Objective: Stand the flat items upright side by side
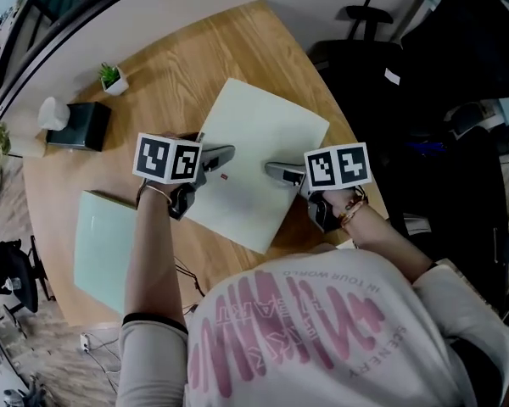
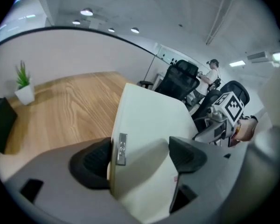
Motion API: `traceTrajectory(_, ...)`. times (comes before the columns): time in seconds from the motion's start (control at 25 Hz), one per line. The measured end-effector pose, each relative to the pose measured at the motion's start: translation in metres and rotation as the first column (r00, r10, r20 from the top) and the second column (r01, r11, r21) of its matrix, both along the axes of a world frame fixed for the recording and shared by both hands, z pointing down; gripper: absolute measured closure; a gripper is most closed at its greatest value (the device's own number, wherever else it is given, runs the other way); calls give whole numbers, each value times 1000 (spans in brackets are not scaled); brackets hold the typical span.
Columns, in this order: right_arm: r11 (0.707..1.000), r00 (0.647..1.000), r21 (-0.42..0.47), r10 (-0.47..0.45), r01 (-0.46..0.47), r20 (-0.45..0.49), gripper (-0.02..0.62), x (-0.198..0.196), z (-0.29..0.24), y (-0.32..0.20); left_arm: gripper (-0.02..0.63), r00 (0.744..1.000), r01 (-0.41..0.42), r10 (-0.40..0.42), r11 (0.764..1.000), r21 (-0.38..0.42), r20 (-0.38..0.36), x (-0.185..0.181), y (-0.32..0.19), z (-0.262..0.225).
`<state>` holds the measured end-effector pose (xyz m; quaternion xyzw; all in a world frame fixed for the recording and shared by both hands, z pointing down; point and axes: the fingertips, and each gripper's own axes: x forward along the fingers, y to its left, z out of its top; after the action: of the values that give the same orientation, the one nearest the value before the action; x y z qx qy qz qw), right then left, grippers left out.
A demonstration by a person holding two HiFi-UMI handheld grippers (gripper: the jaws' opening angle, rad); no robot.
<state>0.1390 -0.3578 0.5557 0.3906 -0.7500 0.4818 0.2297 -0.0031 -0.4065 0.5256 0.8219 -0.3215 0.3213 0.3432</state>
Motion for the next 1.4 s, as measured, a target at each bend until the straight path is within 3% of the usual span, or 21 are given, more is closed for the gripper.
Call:
traceTrajectory(0.12,987,997,144,-74,75,-17,43,-17,-28,-23,213,993,113,-110,983,146,-32,-21,-3,-31)
traceTrajectory(0.2,953,992,277,-116,124,-43,34,-29,-53,-40,213,979,200,-183,947,252,-90,-36,-4,-54)
traceTrajectory(0.4,819,972,523,-185,235,-147,8,-54,-107,-70,213,934,358,-301,816,455,-195,-59,-1,-97)
traceTrajectory(0.52,757,987,634,-125,159,-99,8,-60,-147,-83,210,925,378,-321,742,553,-201,-59,3,-123)
traceTrajectory(0.6,689,994,717,-94,109,-61,9,-62,-180,-89,209,925,372,-331,694,616,-186,-57,5,-139)
traceTrajectory(0.68,616,991,778,-110,124,-70,9,-67,-203,-90,201,910,405,-355,644,649,-215,-60,6,-154)
traceTrajectory(0.76,563,986,811,-137,158,-97,9,-72,-216,-87,199,892,444,-368,611,655,-262,-64,7,-166)
traceTrajectory(0.92,522,980,833,-162,182,-113,8,-75,-230,-89,227,906,408,-360,609,680,-222,-69,9,-178)
traceTrajectory(1.04,531,983,835,-169,149,-68,8,-74,-238,-92,233,916,371,-365,616,695,-166,-67,10,-175)
traceTrajectory(1.12,539,985,831,-163,136,-55,8,-72,-239,-94,233,922,353,-362,635,687,-139,-63,10,-165)
traceTrajectory(1.2,546,986,826,-157,142,-65,8,-70,-235,-92,232,920,365,-362,655,661,-150,-58,13,-155)
traceTrajectory(1.32,541,984,826,-155,160,-89,8,-67,-228,-83,233,922,357,-365,660,661,-133,-55,21,-146)
traceTrajectory(1.4,544,982,820,-157,179,-110,8,-64,-219,-76,241,926,343,-359,676,652,-114,-54,26,-138)
